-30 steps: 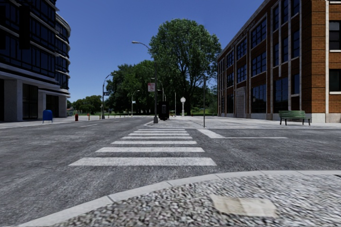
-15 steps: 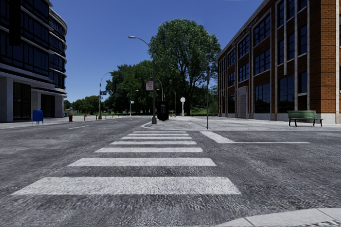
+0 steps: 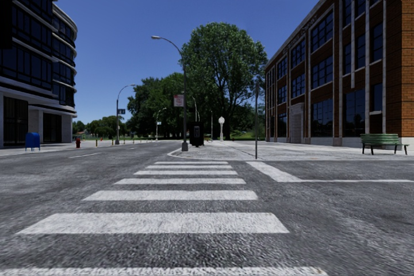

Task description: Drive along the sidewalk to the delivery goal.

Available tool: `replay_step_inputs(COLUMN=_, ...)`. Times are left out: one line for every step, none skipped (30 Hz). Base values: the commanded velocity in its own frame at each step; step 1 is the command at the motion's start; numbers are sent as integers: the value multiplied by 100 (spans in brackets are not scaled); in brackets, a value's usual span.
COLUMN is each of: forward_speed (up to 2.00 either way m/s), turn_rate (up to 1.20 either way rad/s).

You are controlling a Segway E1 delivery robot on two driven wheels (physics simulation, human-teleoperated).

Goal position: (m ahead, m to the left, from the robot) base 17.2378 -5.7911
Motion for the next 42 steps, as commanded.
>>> replay_step_inputs(forward_speed=143, turn_rate=0)
replay_step_inputs(forward_speed=143, turn_rate=0)
replay_step_inputs(forward_speed=132, turn_rate=0)
replay_step_inputs(forward_speed=124, turn_rate=0)
replay_step_inputs(forward_speed=121, turn_rate=0)
replay_step_inputs(forward_speed=121, turn_rate=0)
replay_step_inputs(forward_speed=119, turn_rate=0)
replay_step_inputs(forward_speed=119, turn_rate=0)
replay_step_inputs(forward_speed=119, turn_rate=0)
replay_step_inputs(forward_speed=119, turn_rate=0)
replay_step_inputs(forward_speed=119, turn_rate=0)
replay_step_inputs(forward_speed=119, turn_rate=0)
replay_step_inputs(forward_speed=119, turn_rate=0)
replay_step_inputs(forward_speed=119, turn_rate=0)
replay_step_inputs(forward_speed=119, turn_rate=0)
replay_step_inputs(forward_speed=119, turn_rate=0)
replay_step_inputs(forward_speed=119, turn_rate=0)
replay_step_inputs(forward_speed=119, turn_rate=0)
replay_step_inputs(forward_speed=119, turn_rate=0)
replay_step_inputs(forward_speed=119, turn_rate=0)
replay_step_inputs(forward_speed=119, turn_rate=0)
replay_step_inputs(forward_speed=119, turn_rate=0)
replay_step_inputs(forward_speed=120, turn_rate=0)
replay_step_inputs(forward_speed=120, turn_rate=0)
replay_step_inputs(forward_speed=121, turn_rate=0)
replay_step_inputs(forward_speed=122, turn_rate=0)
replay_step_inputs(forward_speed=126, turn_rate=0)
replay_step_inputs(forward_speed=132, turn_rate=0)
replay_step_inputs(forward_speed=132, turn_rate=0)
replay_step_inputs(forward_speed=154, turn_rate=0)
replay_step_inputs(forward_speed=200, turn_rate=0)
replay_step_inputs(forward_speed=200, turn_rate=0)
replay_step_inputs(forward_speed=200, turn_rate=0)
replay_step_inputs(forward_speed=200, turn_rate=0)
replay_step_inputs(forward_speed=200, turn_rate=0)
replay_step_inputs(forward_speed=200, turn_rate=0)
replay_step_inputs(forward_speed=200, turn_rate=0)
replay_step_inputs(forward_speed=200, turn_rate=0)
replay_step_inputs(forward_speed=200, turn_rate=0)
replay_step_inputs(forward_speed=200, turn_rate=0)
replay_step_inputs(forward_speed=200, turn_rate=0)
replay_step_inputs(forward_speed=200, turn_rate=0)
